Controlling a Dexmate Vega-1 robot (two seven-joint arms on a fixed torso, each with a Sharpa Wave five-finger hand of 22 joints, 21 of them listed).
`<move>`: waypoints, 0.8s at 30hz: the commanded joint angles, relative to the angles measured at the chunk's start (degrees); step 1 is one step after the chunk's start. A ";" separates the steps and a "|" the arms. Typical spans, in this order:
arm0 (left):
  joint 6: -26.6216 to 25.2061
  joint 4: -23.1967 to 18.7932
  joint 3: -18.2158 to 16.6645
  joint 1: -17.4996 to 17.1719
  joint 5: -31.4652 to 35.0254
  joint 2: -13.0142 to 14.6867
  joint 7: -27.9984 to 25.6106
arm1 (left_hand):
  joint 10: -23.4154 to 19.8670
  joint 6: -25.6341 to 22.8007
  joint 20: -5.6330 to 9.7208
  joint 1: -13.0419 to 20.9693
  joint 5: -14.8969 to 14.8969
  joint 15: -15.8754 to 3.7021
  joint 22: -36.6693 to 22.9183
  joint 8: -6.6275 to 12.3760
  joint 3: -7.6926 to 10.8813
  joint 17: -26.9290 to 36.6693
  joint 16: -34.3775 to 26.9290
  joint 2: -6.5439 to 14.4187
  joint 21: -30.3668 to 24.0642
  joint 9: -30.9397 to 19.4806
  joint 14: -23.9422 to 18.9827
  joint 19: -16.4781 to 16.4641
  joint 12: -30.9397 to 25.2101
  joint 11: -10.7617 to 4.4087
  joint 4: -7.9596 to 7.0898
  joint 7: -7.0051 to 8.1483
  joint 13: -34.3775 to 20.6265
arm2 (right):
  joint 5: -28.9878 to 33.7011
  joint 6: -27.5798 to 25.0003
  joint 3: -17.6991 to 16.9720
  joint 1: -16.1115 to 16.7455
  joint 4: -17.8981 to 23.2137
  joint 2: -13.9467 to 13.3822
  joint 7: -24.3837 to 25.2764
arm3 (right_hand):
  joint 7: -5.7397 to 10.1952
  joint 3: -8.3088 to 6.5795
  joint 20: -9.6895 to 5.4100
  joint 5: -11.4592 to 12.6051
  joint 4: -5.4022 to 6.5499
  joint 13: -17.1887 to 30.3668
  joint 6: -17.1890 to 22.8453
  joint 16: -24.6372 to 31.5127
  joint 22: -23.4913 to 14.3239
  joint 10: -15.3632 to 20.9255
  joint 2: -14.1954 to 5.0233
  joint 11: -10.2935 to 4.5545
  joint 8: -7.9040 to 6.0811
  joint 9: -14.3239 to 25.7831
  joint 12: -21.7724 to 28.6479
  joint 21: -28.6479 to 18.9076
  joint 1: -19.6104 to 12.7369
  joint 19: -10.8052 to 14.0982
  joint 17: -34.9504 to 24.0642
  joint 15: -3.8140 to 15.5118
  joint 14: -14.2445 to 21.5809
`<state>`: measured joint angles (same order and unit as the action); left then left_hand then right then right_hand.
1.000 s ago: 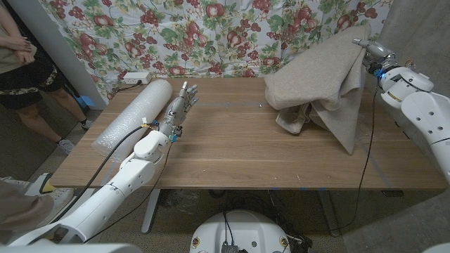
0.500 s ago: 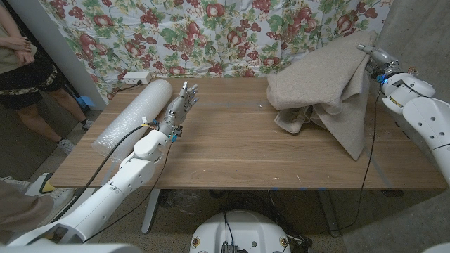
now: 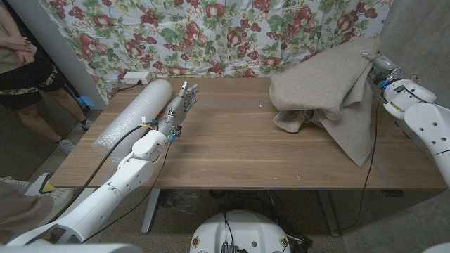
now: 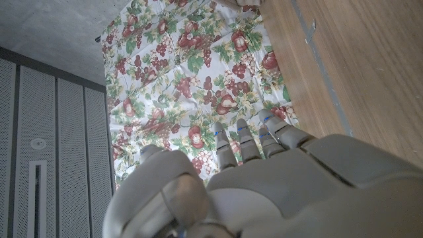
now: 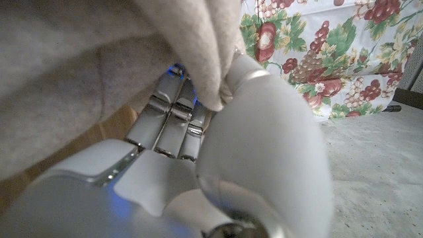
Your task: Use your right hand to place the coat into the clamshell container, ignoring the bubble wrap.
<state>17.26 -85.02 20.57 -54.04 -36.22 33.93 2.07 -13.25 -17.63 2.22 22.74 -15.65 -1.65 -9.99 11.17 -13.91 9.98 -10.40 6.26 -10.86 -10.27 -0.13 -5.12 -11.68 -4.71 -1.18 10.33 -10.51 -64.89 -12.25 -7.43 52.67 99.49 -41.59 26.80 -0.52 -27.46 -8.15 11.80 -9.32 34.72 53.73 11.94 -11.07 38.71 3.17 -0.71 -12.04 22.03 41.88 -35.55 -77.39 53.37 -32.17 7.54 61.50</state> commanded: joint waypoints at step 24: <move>-0.33 0.81 -0.10 0.55 -0.98 0.72 2.46 | -1.33 -1.53 3.66 -0.84 0.17 -3.86 -0.22 0.45 -0.22 0.23 -0.35 -0.11 -0.56 -0.32 -0.08 -0.38 -0.51 0.28 0.15 -0.17 -0.25 | 7.19 -9.26 -1.59 6.15 10.03 -5.15 16.74 | 3.89 -9.05 6.42 -1.28 0.22 -11.50 -21.85 -1.73 0.36 -28.91 -4.81 3.40 1.49 -4.53 -19.26 13.73 11.01 -41.31 11.38 -7.31 -54.06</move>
<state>16.93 -84.75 20.48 -53.80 -36.87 34.51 3.69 -14.17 -18.41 2.22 22.48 -15.65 -1.65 -9.99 11.18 -13.91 9.98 -10.40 6.01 -10.86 -10.27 -0.13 -5.13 -11.68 -4.42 -1.18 10.14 -10.51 -61.47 -18.32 -8.96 57.32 105.71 -44.97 38.90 3.65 -35.90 -1.84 10.59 -9.23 23.41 32.80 9.65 -10.62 10.19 -1.88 2.66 -10.93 17.57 22.99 -22.12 -66.56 12.77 -20.94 0.49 8.26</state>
